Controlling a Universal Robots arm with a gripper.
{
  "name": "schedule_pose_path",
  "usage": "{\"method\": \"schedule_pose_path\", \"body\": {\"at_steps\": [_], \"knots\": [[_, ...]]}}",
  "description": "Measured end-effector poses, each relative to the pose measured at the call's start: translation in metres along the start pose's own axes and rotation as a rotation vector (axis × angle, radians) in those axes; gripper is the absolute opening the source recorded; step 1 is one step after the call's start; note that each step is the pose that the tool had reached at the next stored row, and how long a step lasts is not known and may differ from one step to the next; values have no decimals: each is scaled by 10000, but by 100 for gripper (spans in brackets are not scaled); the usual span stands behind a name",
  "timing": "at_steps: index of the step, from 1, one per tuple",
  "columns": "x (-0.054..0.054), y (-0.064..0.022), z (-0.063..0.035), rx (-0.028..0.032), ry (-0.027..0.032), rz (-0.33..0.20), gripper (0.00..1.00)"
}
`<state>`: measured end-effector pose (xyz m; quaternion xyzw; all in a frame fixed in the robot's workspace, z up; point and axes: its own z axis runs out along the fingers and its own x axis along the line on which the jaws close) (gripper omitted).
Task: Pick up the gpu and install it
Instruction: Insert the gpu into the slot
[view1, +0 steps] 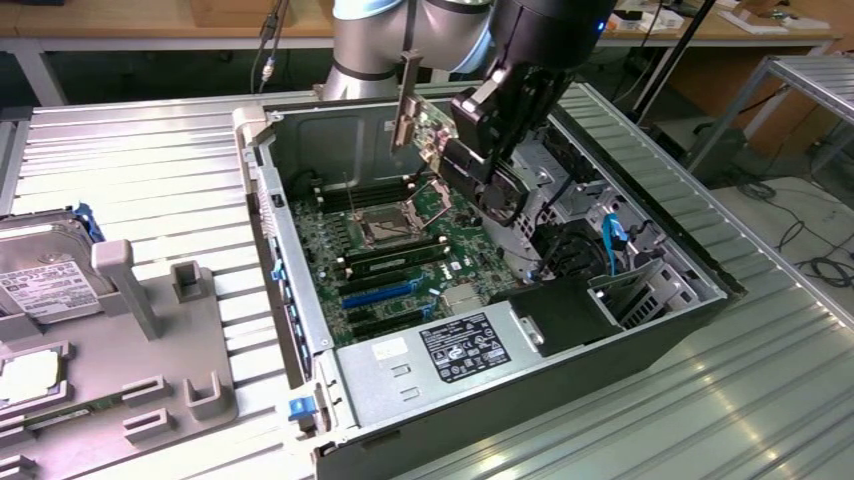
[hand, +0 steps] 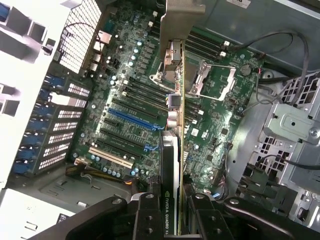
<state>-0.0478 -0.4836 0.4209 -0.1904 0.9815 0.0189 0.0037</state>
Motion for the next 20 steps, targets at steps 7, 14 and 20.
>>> {"method": "schedule_pose_path", "body": {"at_steps": [7,14,20], "knots": [[0,0,0,-3,8,-215,27],[0,0,0,-6,14,-399,27],[0,0,0,-8,22,-606,27]]}}
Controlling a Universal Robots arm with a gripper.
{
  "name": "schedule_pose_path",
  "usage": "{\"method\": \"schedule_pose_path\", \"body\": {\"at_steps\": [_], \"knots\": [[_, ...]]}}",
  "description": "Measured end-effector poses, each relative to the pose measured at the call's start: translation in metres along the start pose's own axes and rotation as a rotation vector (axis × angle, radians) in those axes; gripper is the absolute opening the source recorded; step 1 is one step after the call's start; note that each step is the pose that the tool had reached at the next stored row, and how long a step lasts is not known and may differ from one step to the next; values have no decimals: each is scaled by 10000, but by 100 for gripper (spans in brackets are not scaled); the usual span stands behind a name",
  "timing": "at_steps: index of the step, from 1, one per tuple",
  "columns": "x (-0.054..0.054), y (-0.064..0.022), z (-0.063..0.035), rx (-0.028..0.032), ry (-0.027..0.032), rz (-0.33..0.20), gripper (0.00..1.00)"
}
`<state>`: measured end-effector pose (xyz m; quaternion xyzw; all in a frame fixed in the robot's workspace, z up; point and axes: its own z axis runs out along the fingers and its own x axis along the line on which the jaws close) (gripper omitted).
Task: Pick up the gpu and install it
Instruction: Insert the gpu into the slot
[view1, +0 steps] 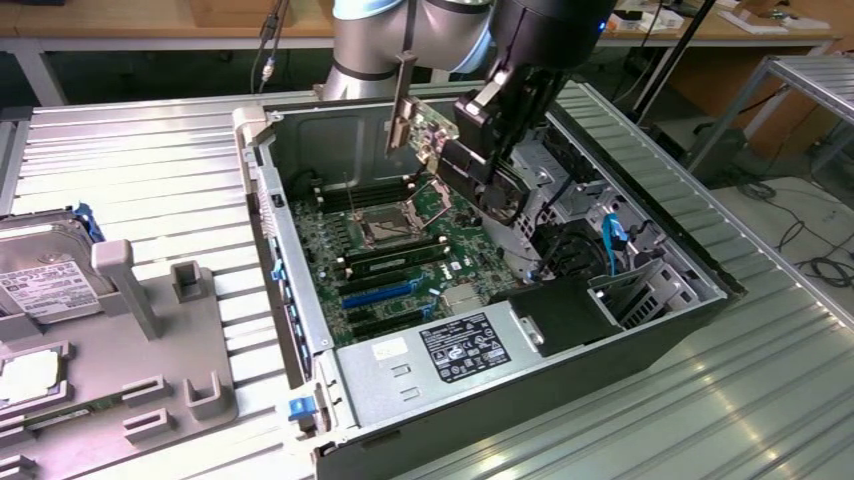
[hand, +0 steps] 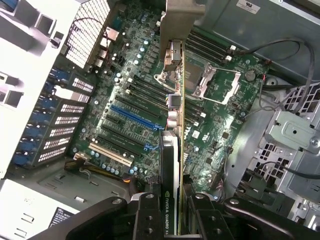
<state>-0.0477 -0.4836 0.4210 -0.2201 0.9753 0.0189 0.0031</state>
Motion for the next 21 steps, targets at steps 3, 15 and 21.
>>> {"method": "schedule_pose_path", "body": {"at_steps": [3,15,21], "knots": [[0,0,0,-1,2,-73,27],[0,0,0,-8,17,-494,27],[0,0,0,-11,27,-756,27]]}}
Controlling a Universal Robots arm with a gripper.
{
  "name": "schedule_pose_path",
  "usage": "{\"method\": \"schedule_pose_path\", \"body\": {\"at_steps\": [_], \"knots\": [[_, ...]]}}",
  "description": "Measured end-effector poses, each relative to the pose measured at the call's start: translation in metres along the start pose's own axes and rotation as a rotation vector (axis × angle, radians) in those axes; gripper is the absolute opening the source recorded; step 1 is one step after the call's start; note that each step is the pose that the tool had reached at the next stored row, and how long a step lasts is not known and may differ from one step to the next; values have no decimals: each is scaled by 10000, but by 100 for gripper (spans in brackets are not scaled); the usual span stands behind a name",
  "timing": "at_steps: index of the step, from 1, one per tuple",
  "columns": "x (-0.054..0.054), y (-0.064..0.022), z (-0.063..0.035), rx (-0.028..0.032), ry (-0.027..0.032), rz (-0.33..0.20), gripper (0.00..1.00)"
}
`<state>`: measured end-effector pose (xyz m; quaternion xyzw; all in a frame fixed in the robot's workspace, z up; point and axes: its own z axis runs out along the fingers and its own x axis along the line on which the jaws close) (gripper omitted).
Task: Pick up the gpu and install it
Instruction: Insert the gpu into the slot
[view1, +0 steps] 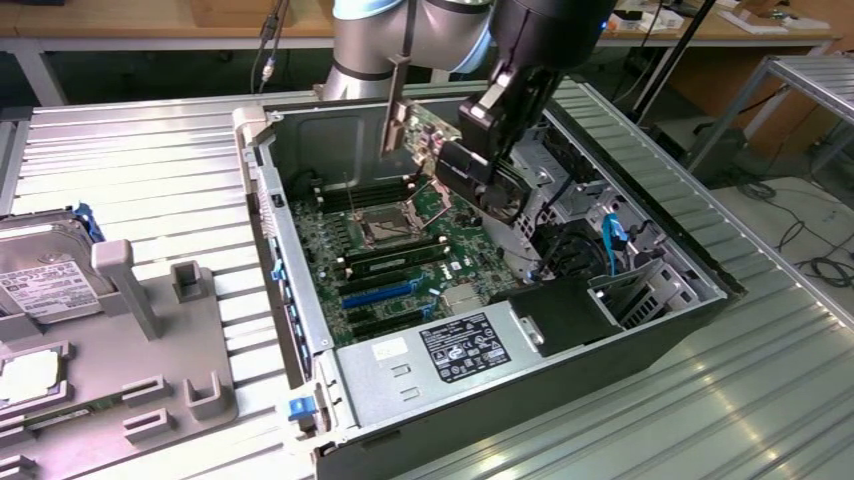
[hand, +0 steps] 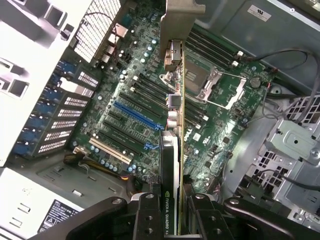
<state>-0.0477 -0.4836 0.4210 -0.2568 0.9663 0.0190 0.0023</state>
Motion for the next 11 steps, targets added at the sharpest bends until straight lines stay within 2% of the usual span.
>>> {"method": "schedule_pose_path", "body": {"at_steps": [11], "knots": [[0,0,0,-8,19,-541,27]]}}
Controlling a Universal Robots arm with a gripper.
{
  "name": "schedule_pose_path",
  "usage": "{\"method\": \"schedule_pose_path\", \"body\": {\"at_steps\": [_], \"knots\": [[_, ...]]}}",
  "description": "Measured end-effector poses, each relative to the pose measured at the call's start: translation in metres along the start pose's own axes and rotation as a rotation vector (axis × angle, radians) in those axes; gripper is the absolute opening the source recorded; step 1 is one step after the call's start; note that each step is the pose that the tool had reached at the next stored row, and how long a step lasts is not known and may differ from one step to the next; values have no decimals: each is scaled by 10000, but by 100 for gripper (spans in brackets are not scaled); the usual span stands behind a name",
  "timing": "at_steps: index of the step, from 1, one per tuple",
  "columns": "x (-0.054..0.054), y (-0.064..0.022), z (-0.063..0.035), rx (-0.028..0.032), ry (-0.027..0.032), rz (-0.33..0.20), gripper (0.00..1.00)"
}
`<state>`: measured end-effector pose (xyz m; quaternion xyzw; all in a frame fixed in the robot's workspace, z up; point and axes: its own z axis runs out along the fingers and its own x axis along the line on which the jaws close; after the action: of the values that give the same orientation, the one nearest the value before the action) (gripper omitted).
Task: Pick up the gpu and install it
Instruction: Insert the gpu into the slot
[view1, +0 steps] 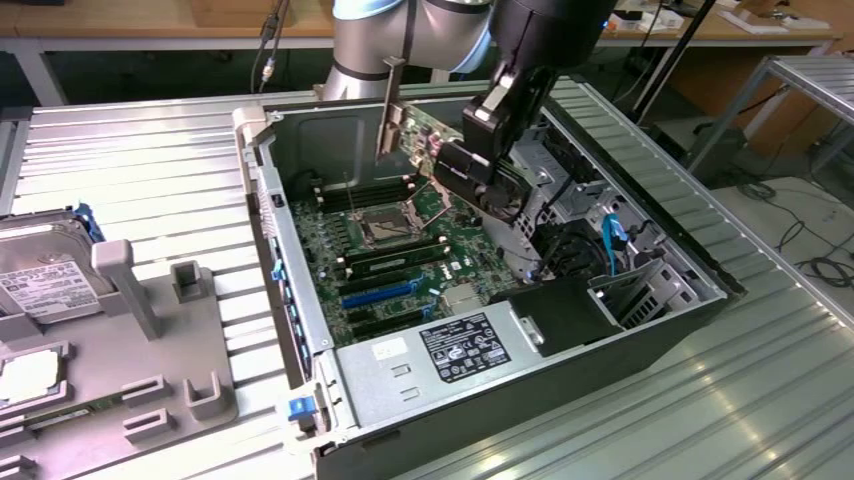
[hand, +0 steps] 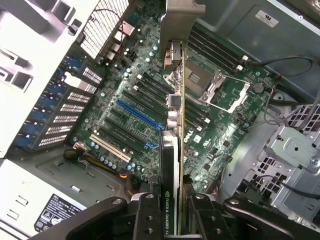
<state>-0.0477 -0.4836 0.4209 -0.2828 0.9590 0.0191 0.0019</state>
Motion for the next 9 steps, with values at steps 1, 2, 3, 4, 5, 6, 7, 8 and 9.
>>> {"method": "schedule_pose_path", "body": {"at_steps": [1,2,3,4,5,6,7,8,9], "knots": [[0,0,0,-1,3,-88,27],[0,0,0,-2,5,-133,27],[0,0,0,-3,8,-219,27],[0,0,0,-4,10,-268,27],[0,0,0,-4,11,-292,27],[0,0,0,-4,13,-339,27],[0,0,0,-5,14,-365,27],[0,0,0,-6,15,-412,27],[0,0,0,-6,16,-449,27]]}}
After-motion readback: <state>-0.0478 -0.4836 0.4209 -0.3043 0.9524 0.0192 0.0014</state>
